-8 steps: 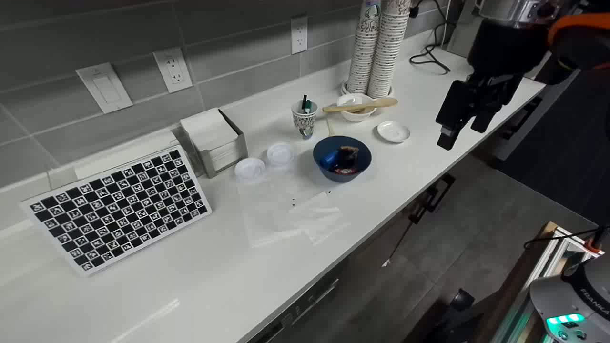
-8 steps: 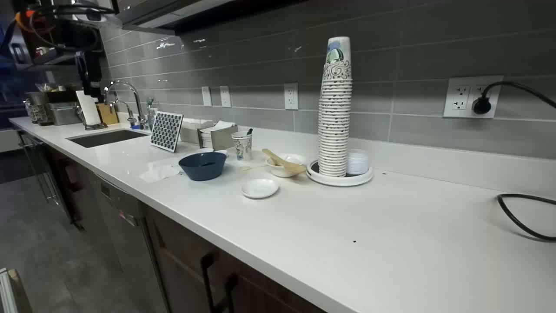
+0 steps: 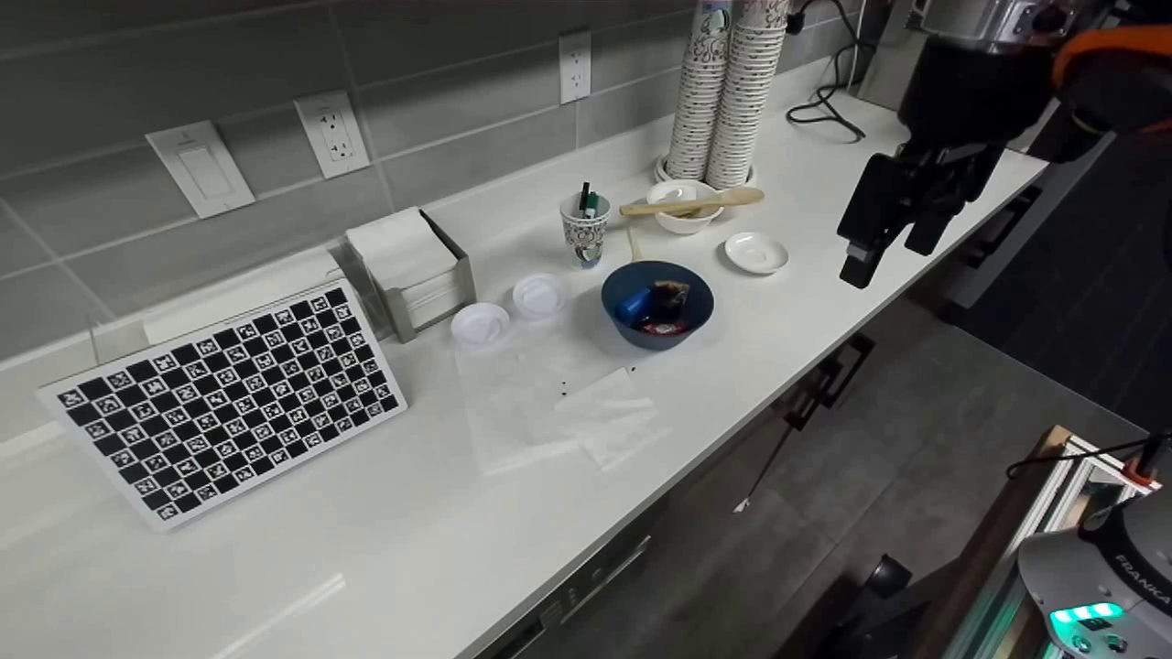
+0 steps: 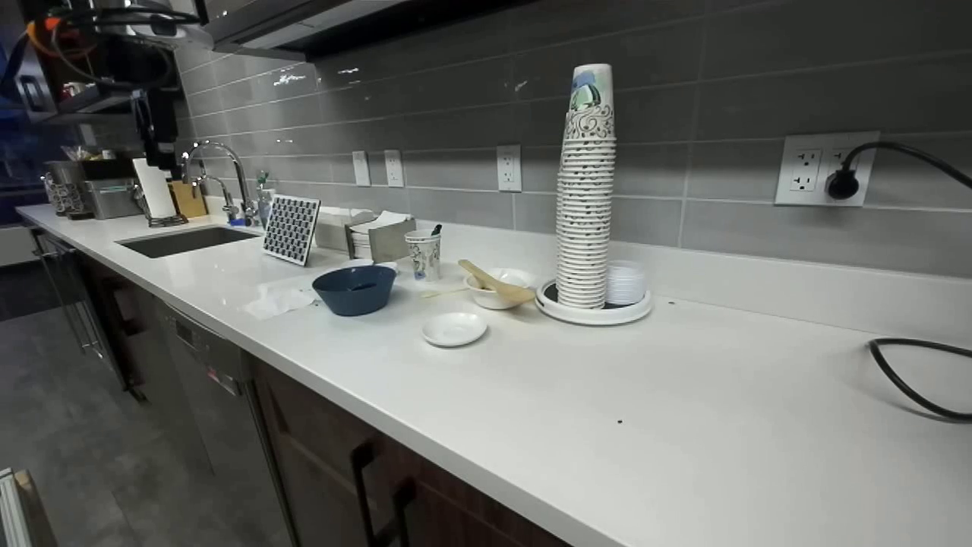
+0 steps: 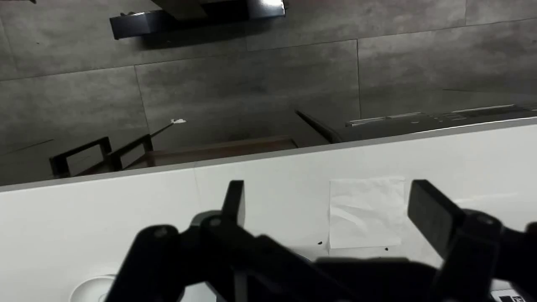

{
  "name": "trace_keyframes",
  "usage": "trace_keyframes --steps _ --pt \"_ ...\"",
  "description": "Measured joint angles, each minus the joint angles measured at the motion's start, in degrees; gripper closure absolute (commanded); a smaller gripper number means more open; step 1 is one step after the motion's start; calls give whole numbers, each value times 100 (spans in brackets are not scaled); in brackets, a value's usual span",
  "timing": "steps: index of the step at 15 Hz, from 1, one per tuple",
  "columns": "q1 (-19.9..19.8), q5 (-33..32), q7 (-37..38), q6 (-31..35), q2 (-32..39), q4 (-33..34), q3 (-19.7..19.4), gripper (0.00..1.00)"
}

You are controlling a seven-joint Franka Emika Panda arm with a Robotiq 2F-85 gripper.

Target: Take one clip out of the blue bowl and place it on the white plate

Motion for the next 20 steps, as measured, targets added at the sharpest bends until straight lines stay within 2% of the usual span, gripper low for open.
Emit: trace_keyframes --steps 2,4,9,11,16,18,20 --pt "-52 -8 86 151 18 -12 -14 0" --pt "-154 -8 128 626 155 -62 -36 0" --pt "-423 -412 480 1808 1091 -171 -54 0" --pt "-427 -451 475 1855 1298 -167 -115 0" --pt "-348 -451 478 1847 1159 -166 -122 0" --pt "-360 -509 827 2057 1220 -168 -112 0" --pt "-390 -812 1374 2627 1467 -183 -94 0"
